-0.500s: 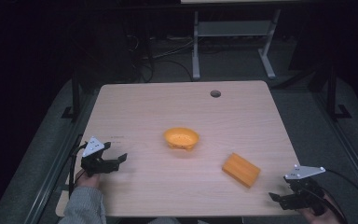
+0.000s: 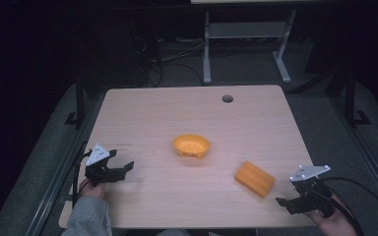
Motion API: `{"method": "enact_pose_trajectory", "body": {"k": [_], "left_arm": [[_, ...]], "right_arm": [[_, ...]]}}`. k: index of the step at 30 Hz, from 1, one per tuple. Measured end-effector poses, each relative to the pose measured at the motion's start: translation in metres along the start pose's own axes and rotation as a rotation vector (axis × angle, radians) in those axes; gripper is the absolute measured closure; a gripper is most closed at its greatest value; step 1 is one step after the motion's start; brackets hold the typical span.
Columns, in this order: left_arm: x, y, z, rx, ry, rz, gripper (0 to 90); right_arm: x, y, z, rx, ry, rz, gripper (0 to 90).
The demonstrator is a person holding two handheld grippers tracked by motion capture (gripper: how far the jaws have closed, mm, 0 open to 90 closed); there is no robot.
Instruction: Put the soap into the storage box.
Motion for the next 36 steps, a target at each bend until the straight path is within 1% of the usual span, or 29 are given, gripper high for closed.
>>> {"method": "enact_pose_trajectory", "body": {"k": [4, 6, 7, 9, 12, 13, 14, 15, 18, 19, 21, 25, 31, 32, 36], "left_arm": [[0.0, 0.0, 0.0, -0.001, 0.001, 0.003, 13.8], [0.0, 0.0, 0.0, -0.001, 0.0, 0.004, 13.8], [0.0, 0.0, 0.0, -0.001, 0.0, 0.004, 13.8], [-0.001, 0.0, 0.0, 0.0, 0.0, 0.004, 13.8], [0.0, 0.0, 0.0, 0.0, -0.001, 0.003, 13.8], [-0.001, 0.0, 0.0, 0.0, -0.001, 0.003, 13.8], [-0.001, 0.0, 0.0, -0.001, -0.001, 0.004, 13.8], [-0.001, 0.0, 0.0, -0.002, -0.001, 0.006, 13.8], [0.0, 0.0, 0.0, 0.0, 0.0, 0.004, 13.8], [0.0, 0.0, 0.0, -0.001, -0.001, 0.005, 13.8], [0.0, 0.0, 0.0, -0.003, -0.001, 0.006, 13.8], [-0.001, 0.0, 0.0, -0.001, -0.002, 0.005, 13.8], [0.0, 0.001, 0.001, -0.002, -0.003, 0.006, 13.8], [0.0, 0.001, 0.001, -0.001, -0.003, 0.005, 13.8], [-0.001, 0.001, 0.0, 0.001, -0.004, 0.006, 13.8]], "right_arm": [[0.003, 0.007, -0.002, -0.017, 0.009, -0.026, 16.4], [0.004, 0.011, -0.002, -0.033, 0.011, -0.024, 16.4], [0.004, 0.013, -0.003, -0.031, 0.012, -0.026, 16.4], [0.004, 0.019, -0.003, -0.042, 0.014, -0.027, 16.4], [0.005, 0.022, -0.004, -0.047, 0.018, -0.033, 16.4], [0.005, 0.023, -0.003, -0.059, 0.016, -0.031, 16.3], [0.006, 0.025, -0.004, -0.058, 0.016, -0.036, 15.9], [0.008, 0.028, -0.004, -0.07, 0.023, -0.038, 15.7], [0.009, 0.03, -0.005, -0.071, 0.02, -0.05, 15.6], [0.011, 0.033, -0.005, -0.083, 0.022, -0.053, 15.5], [0.012, 0.036, -0.005, -0.09, 0.025, -0.052, 15.4], [0.015, 0.04, -0.006, -0.102, 0.03, -0.064, 15.2], [0.018, 0.043, -0.006, -0.102, 0.037, -0.079, 15.2], [0.02, 0.044, -0.006, -0.11, 0.037, -0.079, 15.0], [0.024, 0.046, -0.006, -0.112, 0.041, -0.094, 14.9]]}}
Point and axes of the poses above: each handheld gripper's, and its own axes: x roughly forward along the jaws, y roughly out of its top, z roughly to its right, the point moved 1 cm from there along x, roughly forward along the jaws, and after that the axes turned 10 degrees about z, right-handed, at the moved point
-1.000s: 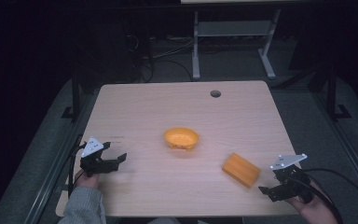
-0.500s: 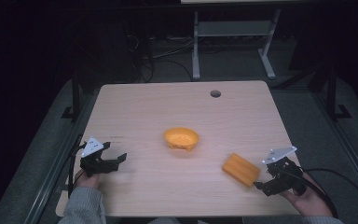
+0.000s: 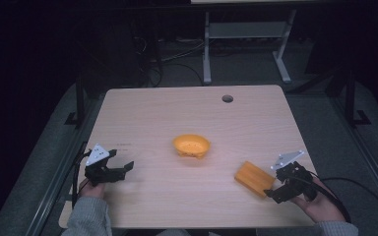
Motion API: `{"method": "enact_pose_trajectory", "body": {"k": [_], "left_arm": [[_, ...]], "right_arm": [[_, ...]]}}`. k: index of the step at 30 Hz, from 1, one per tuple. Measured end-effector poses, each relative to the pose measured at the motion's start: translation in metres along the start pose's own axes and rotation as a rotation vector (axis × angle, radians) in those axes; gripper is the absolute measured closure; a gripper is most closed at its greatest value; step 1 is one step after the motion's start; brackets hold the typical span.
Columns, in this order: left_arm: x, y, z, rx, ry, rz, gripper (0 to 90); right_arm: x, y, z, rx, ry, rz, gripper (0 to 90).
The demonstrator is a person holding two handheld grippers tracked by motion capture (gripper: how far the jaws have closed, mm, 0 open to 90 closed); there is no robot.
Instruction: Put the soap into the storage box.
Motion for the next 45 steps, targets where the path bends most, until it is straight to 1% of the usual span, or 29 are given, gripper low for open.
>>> {"method": "enact_pose_trajectory", "body": {"k": [4, 5, 8, 13, 16, 20, 25, 27, 31, 34, 36, 37, 45], "left_arm": [[0.0, 0.0, 0.0, 0.002, 0.001, -0.002, 13.8], [0.0, 0.0, 0.0, 0.001, 0.001, -0.001, 13.8], [0.0, 0.0, 0.0, 0.004, 0.001, -0.003, 13.8], [0.0, 0.0, -0.001, 0.0, 0.001, 0.001, 13.8], [0.0, 0.0, -0.001, -0.002, 0.002, 0.001, 13.8], [0.0, 0.0, 0.0, -0.005, 0.002, 0.012, 13.9], [-0.001, 0.001, -0.001, -0.004, 0.003, 0.007, 13.8], [-0.001, 0.0, -0.001, -0.004, 0.003, 0.011, 13.8], [-0.001, 0.001, -0.001, -0.005, 0.003, 0.008, 13.8], [-0.001, 0.0, 0.0, -0.011, 0.004, 0.016, 13.8], [-0.001, 0.0, -0.001, -0.011, 0.003, 0.016, 13.8], [-0.001, 0.0, -0.001, -0.006, 0.002, 0.013, 13.8], [-0.001, 0.001, -0.001, -0.007, 0.002, 0.014, 13.9]], "right_arm": [[0.005, 0.003, 0.001, -0.01, 0.006, -0.01, 14.6], [0.008, 0.005, 0.002, -0.019, 0.009, -0.012, 14.6], [0.01, 0.007, 0.002, -0.016, 0.01, -0.02, 14.3], [0.017, 0.012, 0.002, -0.031, 0.019, -0.032, 14.2], [0.019, 0.013, 0.002, -0.023, 0.023, -0.043, 13.4], [0.021, 0.015, 0.002, -0.021, 0.025, -0.038, 13.7], [0.024, 0.02, 0.001, -0.021, 0.034, -0.045, 13.7], [0.027, 0.023, 0.0, -0.022, 0.046, -0.048, 13.6], [0.031, 0.025, -0.001, -0.031, 0.051, -0.054, 13.7], [0.036, 0.028, -0.003, -0.035, 0.061, -0.063, 13.7], [0.038, 0.028, -0.004, -0.029, 0.064, -0.063, 13.8], [0.039, 0.028, -0.004, -0.034, 0.067, -0.065, 13.7], [0.048, 0.031, -0.003, -0.025, 0.082, -0.08, 13.7]]}}
Point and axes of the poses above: each handheld gripper's, and its own axes: x roughly forward along the jaws, y roughly out of its top, z roughly to its right, the point moved 1 cm from there along x, roughly forward along the jaws, and after that the axes turned 10 degrees about z, right-handed, at the moved point
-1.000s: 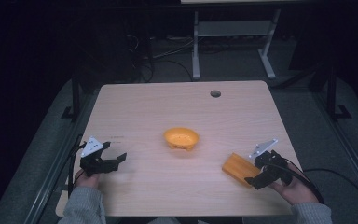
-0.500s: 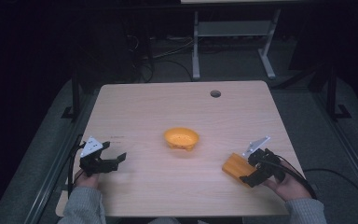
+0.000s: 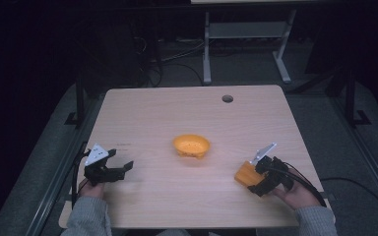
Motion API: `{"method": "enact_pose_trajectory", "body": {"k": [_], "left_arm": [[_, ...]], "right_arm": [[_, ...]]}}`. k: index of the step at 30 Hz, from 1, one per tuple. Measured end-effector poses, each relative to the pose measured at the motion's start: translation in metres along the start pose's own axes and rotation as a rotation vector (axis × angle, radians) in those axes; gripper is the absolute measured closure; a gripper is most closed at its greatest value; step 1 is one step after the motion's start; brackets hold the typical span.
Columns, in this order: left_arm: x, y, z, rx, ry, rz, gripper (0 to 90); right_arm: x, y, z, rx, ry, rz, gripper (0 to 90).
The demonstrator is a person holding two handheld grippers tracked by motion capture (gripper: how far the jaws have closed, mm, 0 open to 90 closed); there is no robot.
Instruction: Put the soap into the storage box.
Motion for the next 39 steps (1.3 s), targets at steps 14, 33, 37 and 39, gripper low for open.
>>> {"method": "enact_pose_trajectory", "body": {"k": [14, 33, 37, 39], "left_arm": [[0.0, 0.0, 0.0, 0.001, -0.001, 0.0, 13.8], [-0.001, 0.0, -0.001, 0.0, -0.002, -0.001, 13.8], [-0.001, 0.0, -0.001, 0.0, -0.001, -0.001, 13.8], [-0.001, 0.0, -0.001, 0.002, -0.001, -0.002, 13.8]], "right_arm": [[0.014, 0.006, 0.001, -0.02, -0.007, -0.038, 14.3], [0.02, 0.007, 0.001, -0.035, -0.017, -0.064, 18.6], [0.02, 0.008, 0.001, -0.023, -0.015, -0.067, 19.4], [0.02, 0.008, 0.001, -0.028, -0.019, -0.069, 19.8]]}}
Point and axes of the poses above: each handheld gripper's, and its own axes: x roughly forward along the jaws, y roughly out of its top, z roughly to its right, the point moved 1 cm from there along x, roughly forward along the jaws, and after that the axes turned 10 degrees about z, right-handed, at the moved point
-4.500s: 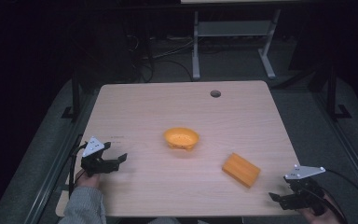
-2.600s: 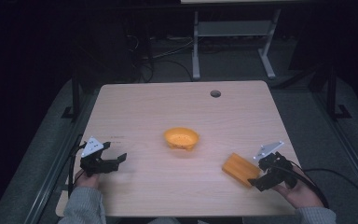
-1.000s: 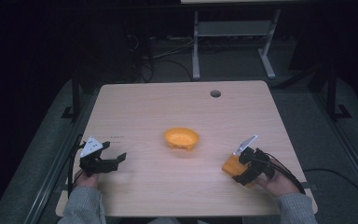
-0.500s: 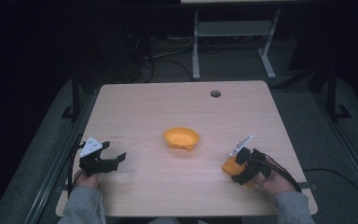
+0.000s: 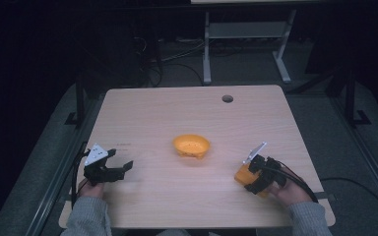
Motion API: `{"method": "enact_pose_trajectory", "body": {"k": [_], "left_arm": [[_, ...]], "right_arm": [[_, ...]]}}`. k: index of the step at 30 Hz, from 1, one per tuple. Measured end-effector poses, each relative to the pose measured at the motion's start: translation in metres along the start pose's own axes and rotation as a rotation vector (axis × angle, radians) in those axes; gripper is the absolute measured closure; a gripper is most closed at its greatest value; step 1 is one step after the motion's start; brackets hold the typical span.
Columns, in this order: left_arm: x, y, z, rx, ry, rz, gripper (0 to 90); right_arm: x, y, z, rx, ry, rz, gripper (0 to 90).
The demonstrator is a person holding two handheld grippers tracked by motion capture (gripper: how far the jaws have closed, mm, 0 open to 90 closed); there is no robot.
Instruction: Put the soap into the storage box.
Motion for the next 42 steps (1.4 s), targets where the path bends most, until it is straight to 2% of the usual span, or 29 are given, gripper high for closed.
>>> {"method": "enact_pose_trajectory", "body": {"k": [7, 16, 22, 39, 42], "left_arm": [[-0.001, 0.0, -0.001, 0.001, 0.0, -0.007, 13.8], [-0.001, 0.0, -0.001, 0.0, 0.001, -0.003, 13.8], [-0.001, 0.001, -0.001, 0.0, 0.002, -0.003, 13.8], [-0.003, 0.001, -0.003, -0.006, 0.006, 0.0, 13.8], [-0.003, 0.001, -0.003, -0.021, 0.008, 0.011, 13.8]], "right_arm": [[-0.001, -0.002, -0.001, -0.019, 0.015, 0.019, 20.9], [-0.001, 0.0, -0.004, -0.054, 0.028, 0.004, 21.3], [-0.004, 0.005, -0.005, -0.068, 0.033, 0.013, 21.3], [-0.015, 0.037, -0.004, -0.125, 0.033, 0.028, 21.3], [-0.015, 0.043, -0.004, -0.136, 0.037, 0.032, 21.3]]}}
Point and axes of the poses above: each handheld gripper's, and its own axes: x roughly forward along the jaws, y roughly out of its top, z roughly to its right, the point moved 1 cm from there along x, roughly forward along the jaws, and after that the axes turned 10 degrees about z, right-handed, at the moved point
